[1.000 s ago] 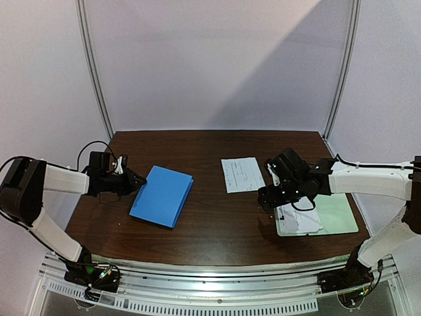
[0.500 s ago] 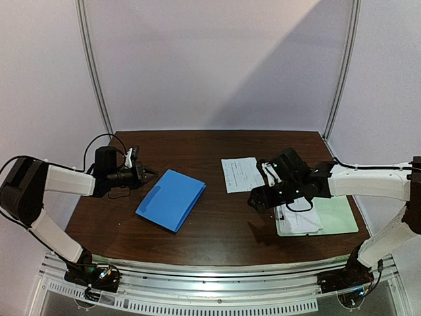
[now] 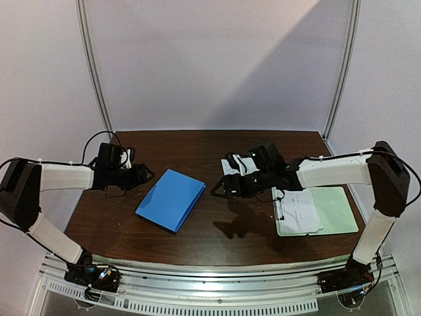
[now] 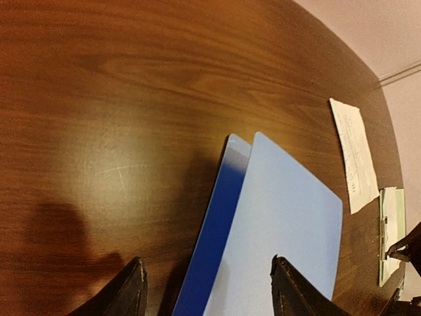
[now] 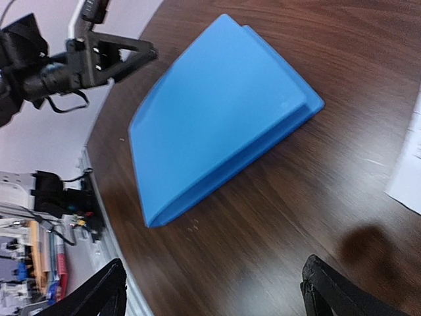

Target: Put the files into the folder

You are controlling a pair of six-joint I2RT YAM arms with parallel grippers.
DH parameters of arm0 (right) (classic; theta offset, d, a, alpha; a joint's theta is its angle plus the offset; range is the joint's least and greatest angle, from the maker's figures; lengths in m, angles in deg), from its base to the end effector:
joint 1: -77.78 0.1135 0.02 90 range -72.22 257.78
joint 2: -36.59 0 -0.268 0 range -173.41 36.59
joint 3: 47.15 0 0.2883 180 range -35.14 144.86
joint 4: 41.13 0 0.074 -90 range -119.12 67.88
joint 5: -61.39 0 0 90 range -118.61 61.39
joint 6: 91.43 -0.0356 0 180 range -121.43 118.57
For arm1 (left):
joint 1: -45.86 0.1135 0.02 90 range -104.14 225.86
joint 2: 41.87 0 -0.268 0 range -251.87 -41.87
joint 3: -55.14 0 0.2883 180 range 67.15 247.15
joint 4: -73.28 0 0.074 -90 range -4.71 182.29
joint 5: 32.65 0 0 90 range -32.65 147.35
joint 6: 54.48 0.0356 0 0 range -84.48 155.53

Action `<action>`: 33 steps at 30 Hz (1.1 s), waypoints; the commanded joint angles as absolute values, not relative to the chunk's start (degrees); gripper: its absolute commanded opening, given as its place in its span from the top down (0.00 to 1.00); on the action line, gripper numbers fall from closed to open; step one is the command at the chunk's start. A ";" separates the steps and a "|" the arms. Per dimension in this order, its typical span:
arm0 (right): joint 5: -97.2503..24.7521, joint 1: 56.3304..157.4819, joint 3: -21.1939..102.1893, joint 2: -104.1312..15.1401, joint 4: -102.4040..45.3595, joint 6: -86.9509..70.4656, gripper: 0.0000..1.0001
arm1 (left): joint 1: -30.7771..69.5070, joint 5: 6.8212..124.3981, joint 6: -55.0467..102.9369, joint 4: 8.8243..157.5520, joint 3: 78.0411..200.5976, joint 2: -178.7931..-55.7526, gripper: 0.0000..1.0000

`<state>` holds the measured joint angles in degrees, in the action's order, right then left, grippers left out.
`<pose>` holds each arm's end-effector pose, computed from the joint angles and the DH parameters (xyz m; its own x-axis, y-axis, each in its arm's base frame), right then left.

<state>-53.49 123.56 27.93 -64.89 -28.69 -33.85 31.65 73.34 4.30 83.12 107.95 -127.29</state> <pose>0.2783 0.3074 0.1813 -0.8403 -0.1661 -0.5160 -0.5073 0.5768 0.6403 0.3091 -0.0884 0.1522 -0.7840 -0.3155 -0.5346 0.0312 0.8402 -0.5415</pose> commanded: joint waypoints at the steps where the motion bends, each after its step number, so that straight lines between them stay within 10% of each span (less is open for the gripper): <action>1: -64.31 121.63 31.04 -71.15 -38.02 -40.71 0.07 | 30.82 71.61 6.45 88.49 109.82 -130.63 0.35; 33: -83.42 112.46 38.34 -86.18 -40.07 -38.83 0.04 | 18.45 85.91 14.03 82.35 125.50 -147.75 0.51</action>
